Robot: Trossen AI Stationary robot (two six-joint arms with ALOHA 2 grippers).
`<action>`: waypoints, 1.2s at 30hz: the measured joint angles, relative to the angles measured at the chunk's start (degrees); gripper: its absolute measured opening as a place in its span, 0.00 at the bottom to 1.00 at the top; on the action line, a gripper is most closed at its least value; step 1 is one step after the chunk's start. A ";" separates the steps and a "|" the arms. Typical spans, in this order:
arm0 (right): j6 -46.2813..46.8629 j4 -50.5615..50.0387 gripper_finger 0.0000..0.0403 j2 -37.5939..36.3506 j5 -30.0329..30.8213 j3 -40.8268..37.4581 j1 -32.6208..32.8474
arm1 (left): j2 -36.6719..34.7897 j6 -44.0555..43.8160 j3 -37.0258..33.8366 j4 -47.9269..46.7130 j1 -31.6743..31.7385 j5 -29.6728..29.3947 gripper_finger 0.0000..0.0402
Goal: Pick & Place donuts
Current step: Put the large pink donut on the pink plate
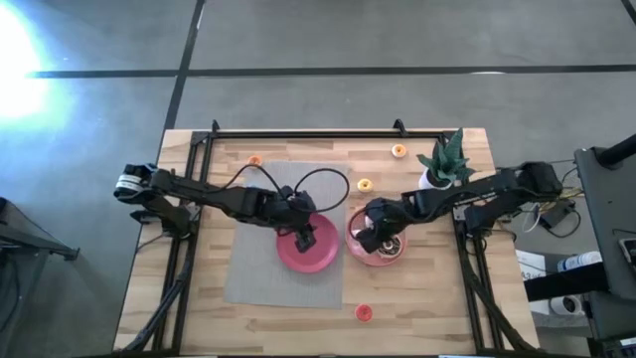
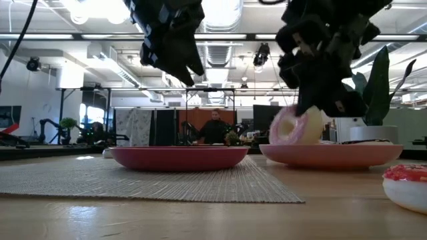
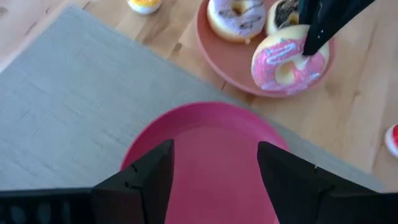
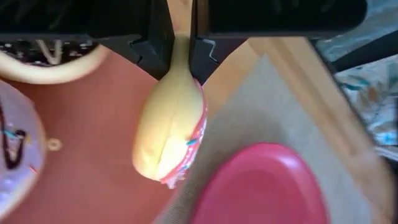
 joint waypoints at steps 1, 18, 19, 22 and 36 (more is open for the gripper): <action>0.07 0.01 0.06 0.93 0.04 -0.02 0.00 | 0.00 -0.28 0.00 -0.76 -0.04 0.03 0.51; -2.24 -7.92 0.28 0.38 1.00 0.00 0.02 | -3.35 -3.48 -3.76 -3.56 -0.98 -1.72 0.51; -2.22 -8.87 0.29 0.35 1.10 0.03 0.02 | -3.54 -3.95 -3.78 -3.47 -0.97 -1.86 0.51; -2.38 -10.65 0.30 0.26 1.22 0.02 0.02 | -4.77 -5.28 -3.74 -3.58 -0.85 -3.89 0.51; -13.38 -12.18 0.30 -0.01 5.12 2.69 0.23 | -14.81 -11.92 -6.23 -11.05 1.71 -11.31 0.51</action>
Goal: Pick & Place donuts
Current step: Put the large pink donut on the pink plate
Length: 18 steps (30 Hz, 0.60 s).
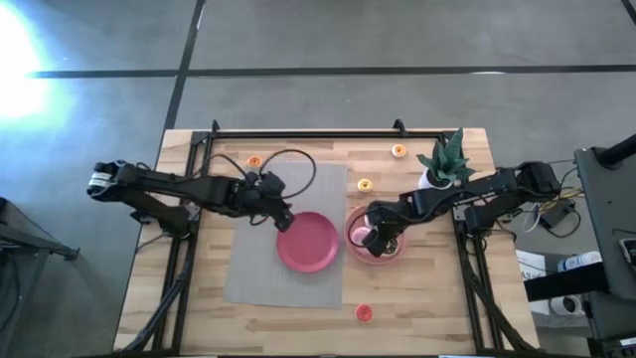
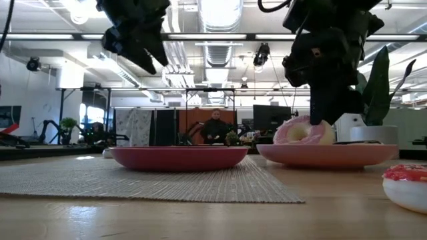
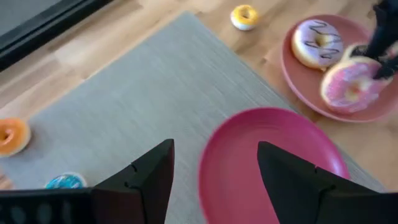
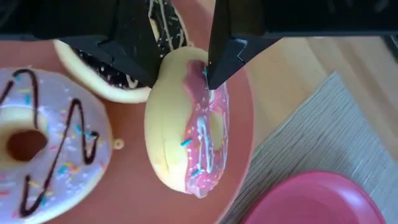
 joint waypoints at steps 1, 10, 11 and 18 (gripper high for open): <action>-0.09 -0.04 0.30 0.00 -0.16 0.00 -0.07 | -1.16 -0.44 -0.84 0.30 0.23 0.06 0.51; -0.81 -4.41 0.30 -0.07 3.28 1.64 0.13 | -13.53 -9.73 -12.29 0.11 3.42 0.79 0.51; -1.21 -4.32 0.30 -0.07 2.34 1.99 -0.02 | -14.76 -11.61 -13.77 0.00 4.06 0.83 0.51; -6.51 -4.54 0.30 -0.11 1.53 2.99 0.02 | -19.81 -17.44 -20.93 0.78 6.38 4.83 0.51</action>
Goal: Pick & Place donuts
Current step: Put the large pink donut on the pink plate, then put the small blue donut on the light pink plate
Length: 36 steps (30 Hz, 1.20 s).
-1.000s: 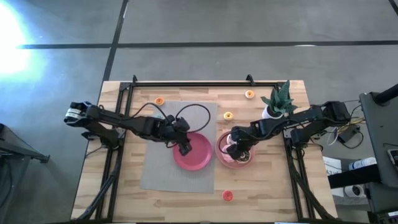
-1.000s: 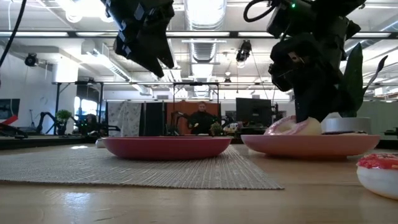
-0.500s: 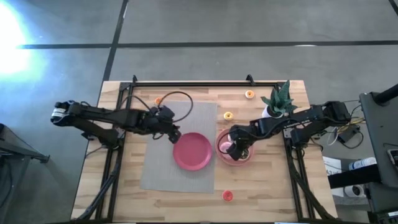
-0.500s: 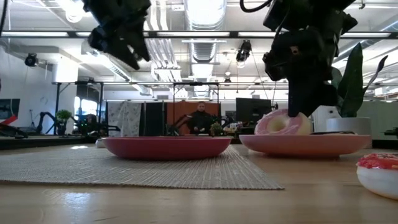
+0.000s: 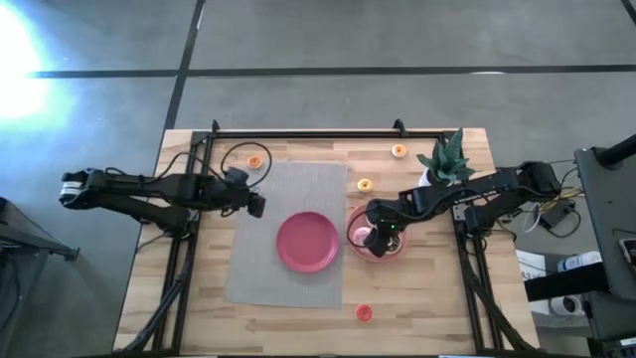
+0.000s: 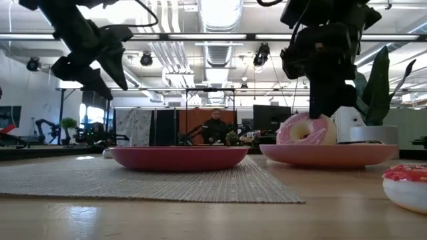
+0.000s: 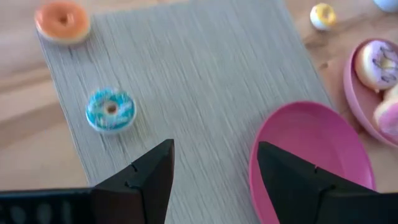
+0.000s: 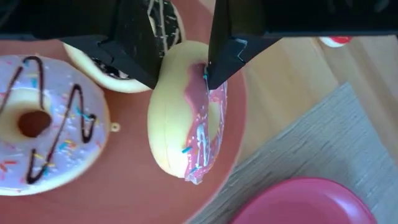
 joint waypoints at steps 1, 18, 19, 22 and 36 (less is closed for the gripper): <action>-0.13 -0.44 0.30 0.00 0.00 0.00 -0.01 | -0.18 -0.02 -0.36 0.12 -0.02 0.11 0.51; 0.09 -4.39 0.65 -0.36 8.20 0.01 0.01 | -0.21 2.06 -0.77 1.51 0.00 -0.41 0.51; 0.06 -5.91 0.66 -0.46 8.94 0.12 0.01 | -0.21 2.33 -0.77 1.51 0.00 -0.44 0.51; -1.91 -9.15 0.68 -0.48 9.30 0.96 0.01 | -0.21 2.62 -0.77 1.46 0.01 -0.53 0.51; -14.25 -11.62 0.69 -2.36 15.51 9.19 -0.29 | 1.61 12.28 0.30 -7.67 19.44 13.41 0.51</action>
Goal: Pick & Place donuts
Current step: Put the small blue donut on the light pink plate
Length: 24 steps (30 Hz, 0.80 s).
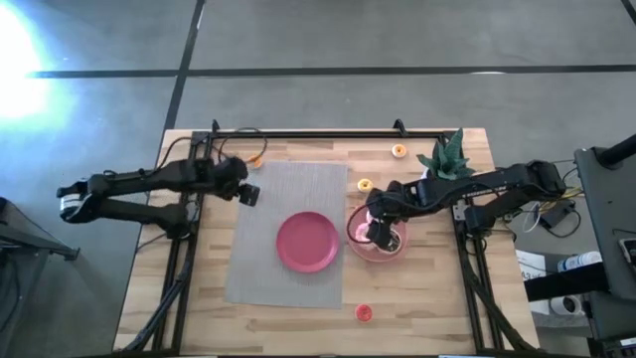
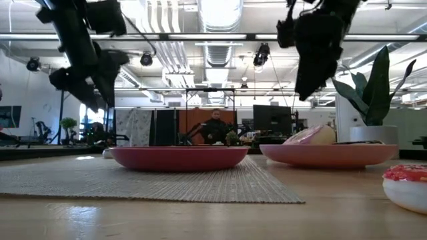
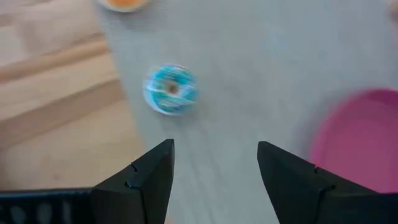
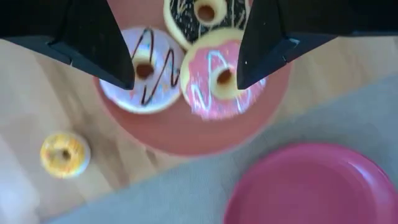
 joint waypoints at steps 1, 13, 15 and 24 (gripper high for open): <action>-0.48 -0.02 0.69 0.00 0.02 0.69 -0.21 | 0.74 1.44 -0.27 0.01 2.44 0.47 0.51; 0.57 -3.81 0.66 0.10 0.04 2.78 -0.68 | 12.92 18.35 -2.06 9.48 17.68 13.08 0.51; 1.23 -3.83 0.65 0.09 -0.05 2.60 -0.68 | 14.82 20.17 -2.06 10.08 17.94 12.84 0.51; 2.32 -3.81 0.62 0.09 -0.24 2.33 -0.65 | 22.83 25.63 -2.04 11.28 18.65 10.19 0.42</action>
